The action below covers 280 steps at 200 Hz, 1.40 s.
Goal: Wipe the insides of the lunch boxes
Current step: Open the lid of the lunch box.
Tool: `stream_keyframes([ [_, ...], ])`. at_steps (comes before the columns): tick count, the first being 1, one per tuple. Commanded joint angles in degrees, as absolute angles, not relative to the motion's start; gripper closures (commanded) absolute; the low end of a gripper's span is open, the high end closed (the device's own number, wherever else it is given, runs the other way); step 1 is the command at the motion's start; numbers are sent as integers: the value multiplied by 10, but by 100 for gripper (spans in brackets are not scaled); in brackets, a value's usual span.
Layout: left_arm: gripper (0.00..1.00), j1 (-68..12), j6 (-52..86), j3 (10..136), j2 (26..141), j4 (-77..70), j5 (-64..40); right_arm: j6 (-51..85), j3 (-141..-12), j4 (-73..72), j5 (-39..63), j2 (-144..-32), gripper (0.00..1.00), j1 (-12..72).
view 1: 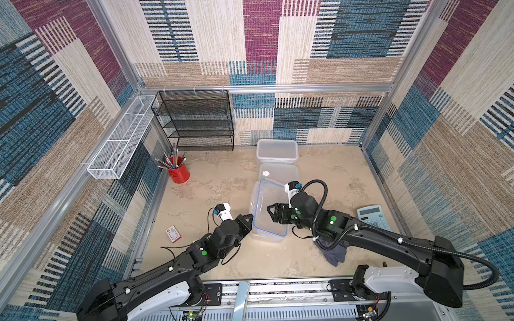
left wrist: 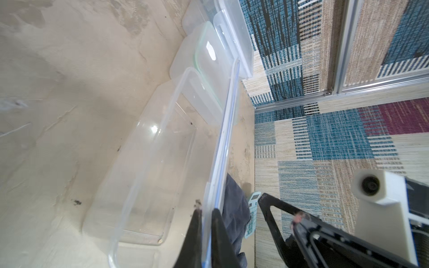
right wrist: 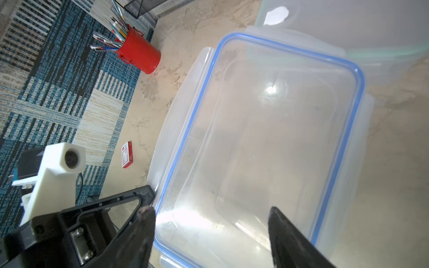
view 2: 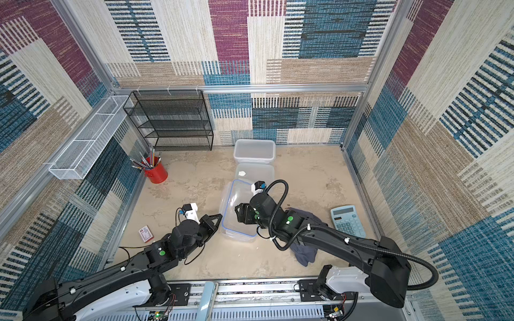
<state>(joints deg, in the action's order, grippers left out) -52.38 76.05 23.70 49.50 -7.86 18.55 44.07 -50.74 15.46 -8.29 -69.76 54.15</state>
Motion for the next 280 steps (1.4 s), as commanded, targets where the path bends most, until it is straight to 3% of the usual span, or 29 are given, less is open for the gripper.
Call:
stream_keyframes([
  [1,100,-524,729,252,503,-136,149,440,-511,190,-126,-657,13,543],
  [40,100,-526,708,296,541,-169,75,451,-495,234,-181,-566,6,542],
  [105,100,-540,691,340,596,-231,14,481,-465,286,-230,-447,5,541],
  [183,100,-556,664,411,671,-332,-67,501,-464,330,-257,-383,5,541],
  [201,100,-554,618,441,651,-285,-49,501,-471,331,-260,-370,5,542],
  [236,100,-537,479,549,597,-39,37,491,-482,304,-239,-334,5,542],
  [280,100,-460,353,658,562,175,136,486,-482,284,-225,-316,4,542],
])
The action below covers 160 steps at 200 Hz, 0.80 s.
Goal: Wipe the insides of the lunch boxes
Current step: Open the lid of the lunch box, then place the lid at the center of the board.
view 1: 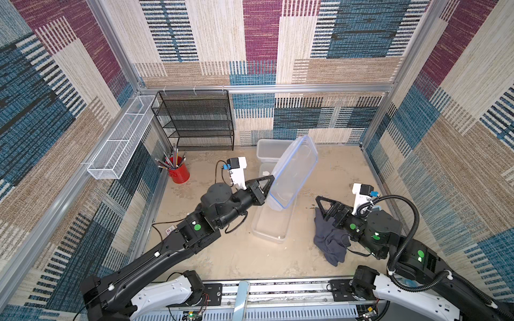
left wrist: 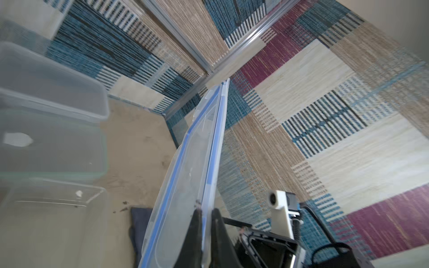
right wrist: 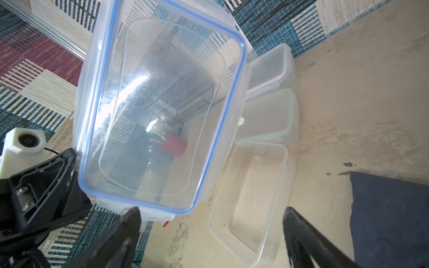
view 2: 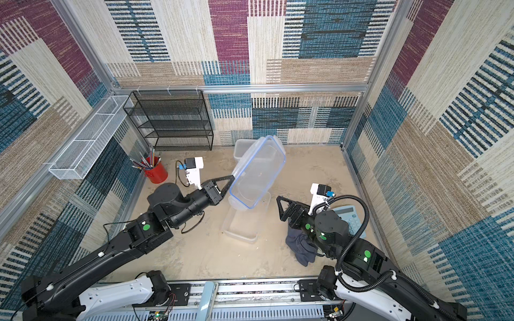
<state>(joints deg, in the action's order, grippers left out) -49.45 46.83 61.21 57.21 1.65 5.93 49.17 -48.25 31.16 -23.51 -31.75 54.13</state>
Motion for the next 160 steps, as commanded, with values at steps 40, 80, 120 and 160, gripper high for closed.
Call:
stream_keyframes([
  [40,100,-344,236,746,576,317,166,478,-477,257,-222,-349,2,542],
  [80,100,-268,118,790,623,397,235,454,-496,239,-239,-391,1,542],
  [120,100,-226,22,749,667,352,304,432,-512,225,-260,-426,1,541],
  [160,100,-218,-26,683,718,265,300,425,-517,207,-265,-457,1,538],
])
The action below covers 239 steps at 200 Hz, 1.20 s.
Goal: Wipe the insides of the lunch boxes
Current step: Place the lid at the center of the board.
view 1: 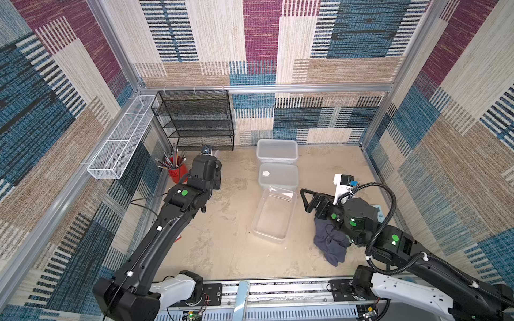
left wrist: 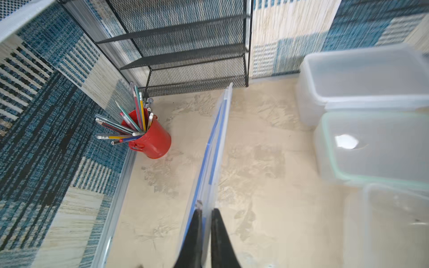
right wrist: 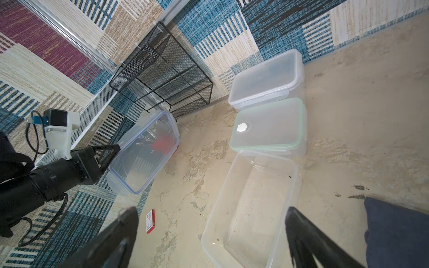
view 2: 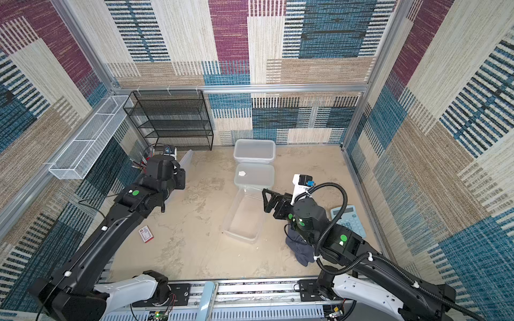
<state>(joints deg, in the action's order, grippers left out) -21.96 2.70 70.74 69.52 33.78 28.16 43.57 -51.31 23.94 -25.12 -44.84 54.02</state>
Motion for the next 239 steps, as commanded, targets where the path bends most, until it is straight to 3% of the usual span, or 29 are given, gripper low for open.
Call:
stream_keyframes([
  [1,100,-218,-26,681,719,264,300,425,-518,206,-265,-457,1,537],
  [73,100,-228,-16,519,743,120,276,425,-502,180,-255,-473,1,528],
  [127,100,-230,-43,490,819,59,268,410,-500,163,-238,-489,1,513],
  [192,100,-201,-81,543,970,-11,297,408,-499,157,-211,-499,1,490],
  [239,100,-169,-63,636,1054,65,301,411,-501,160,-205,-500,1,479],
])
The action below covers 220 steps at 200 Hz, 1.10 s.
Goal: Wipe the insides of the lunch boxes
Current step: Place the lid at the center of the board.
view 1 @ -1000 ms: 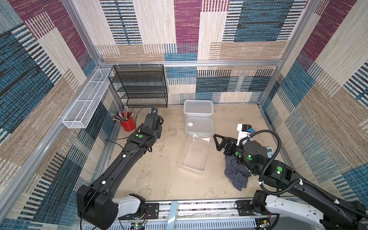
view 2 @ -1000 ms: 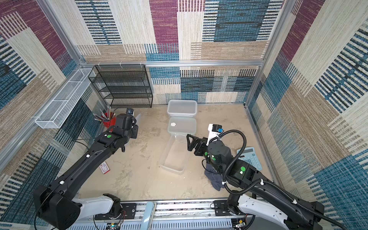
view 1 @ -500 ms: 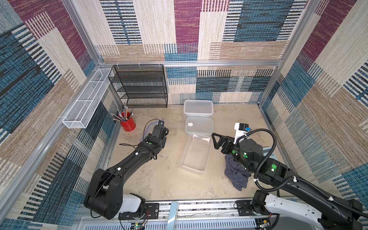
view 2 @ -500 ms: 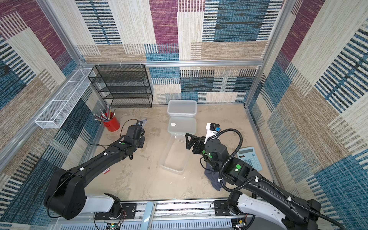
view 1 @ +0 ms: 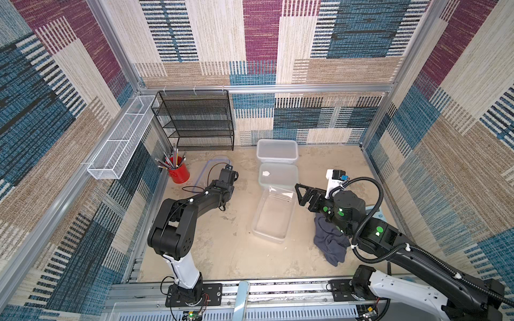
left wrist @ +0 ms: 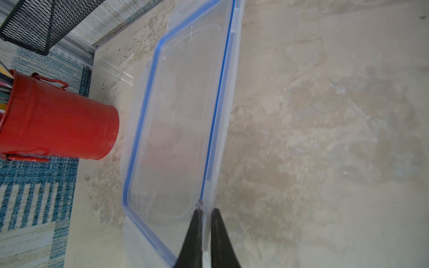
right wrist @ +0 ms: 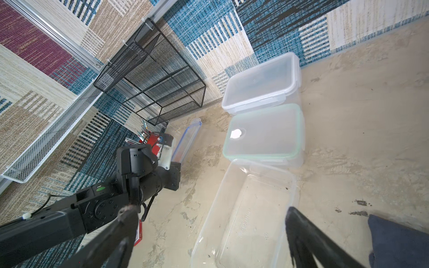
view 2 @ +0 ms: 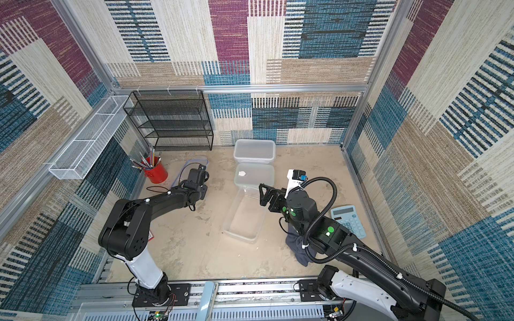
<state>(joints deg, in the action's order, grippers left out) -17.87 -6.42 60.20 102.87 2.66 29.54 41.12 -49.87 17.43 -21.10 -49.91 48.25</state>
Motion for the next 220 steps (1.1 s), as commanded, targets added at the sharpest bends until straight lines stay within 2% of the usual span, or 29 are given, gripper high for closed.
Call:
stream_keyframes([
  [1,100,-169,-63,637,1056,68,300,411,-501,160,-205,-501,1,479],
  [106,100,-127,-5,760,1130,209,273,421,-499,152,-190,-512,1,471],
  [122,96,-127,-3,772,1136,220,269,425,-495,151,-190,-505,1,471],
  [134,89,-127,2,777,1134,226,259,428,-491,153,-192,-499,1,471],
  [159,71,-127,9,779,1125,225,245,432,-487,160,-194,-488,1,471],
  [168,60,-127,12,783,1122,225,242,434,-486,162,-195,-485,1,470],
  [185,51,-127,18,788,1115,228,224,436,-483,165,-197,-477,1,471],
  [220,47,-129,44,794,1087,228,172,442,-477,171,-198,-468,1,471],
])
